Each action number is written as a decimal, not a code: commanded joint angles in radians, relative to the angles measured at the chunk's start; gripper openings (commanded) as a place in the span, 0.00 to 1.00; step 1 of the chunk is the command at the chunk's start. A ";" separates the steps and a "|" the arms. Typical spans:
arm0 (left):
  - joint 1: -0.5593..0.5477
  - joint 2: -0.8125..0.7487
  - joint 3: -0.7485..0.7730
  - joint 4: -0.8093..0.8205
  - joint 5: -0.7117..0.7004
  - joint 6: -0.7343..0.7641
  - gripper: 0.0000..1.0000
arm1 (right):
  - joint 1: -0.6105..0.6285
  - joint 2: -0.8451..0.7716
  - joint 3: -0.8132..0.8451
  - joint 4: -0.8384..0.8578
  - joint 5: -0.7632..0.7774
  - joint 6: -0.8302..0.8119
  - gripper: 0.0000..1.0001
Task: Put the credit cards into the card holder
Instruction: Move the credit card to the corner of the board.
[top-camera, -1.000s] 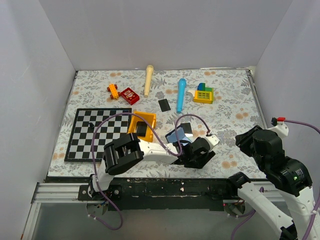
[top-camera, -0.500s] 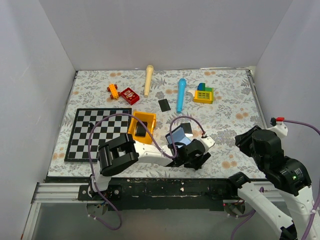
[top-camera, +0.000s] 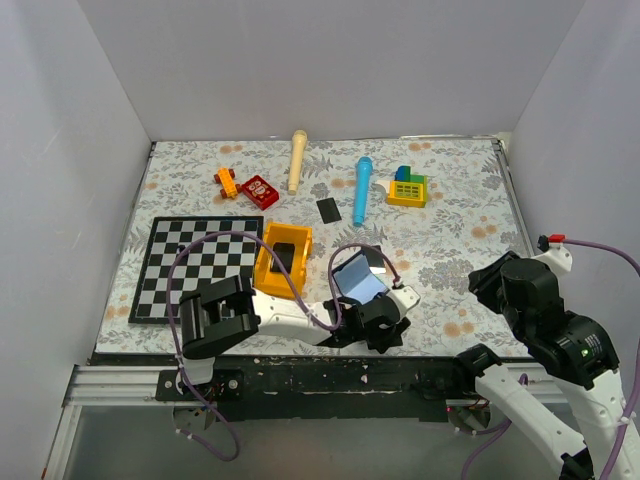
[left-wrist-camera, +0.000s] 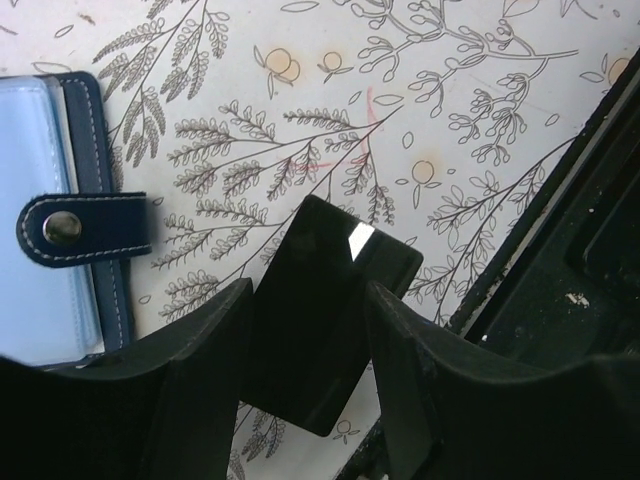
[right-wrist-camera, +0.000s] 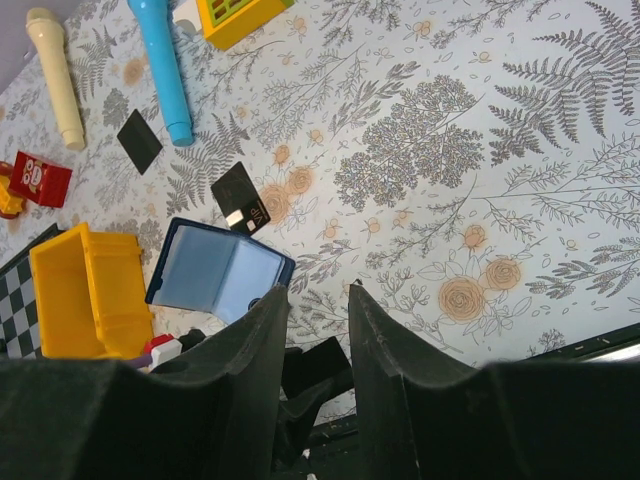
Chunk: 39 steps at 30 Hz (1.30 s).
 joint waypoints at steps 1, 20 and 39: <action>-0.004 -0.019 -0.072 -0.109 -0.011 -0.034 0.48 | -0.004 0.008 0.004 0.037 0.016 -0.011 0.40; -0.005 -0.117 -0.176 -0.150 -0.077 -0.069 0.49 | -0.004 0.019 0.000 0.047 0.013 -0.022 0.40; 0.002 0.098 0.251 -0.098 0.015 0.080 0.54 | -0.004 -0.007 0.023 0.003 0.028 -0.016 0.40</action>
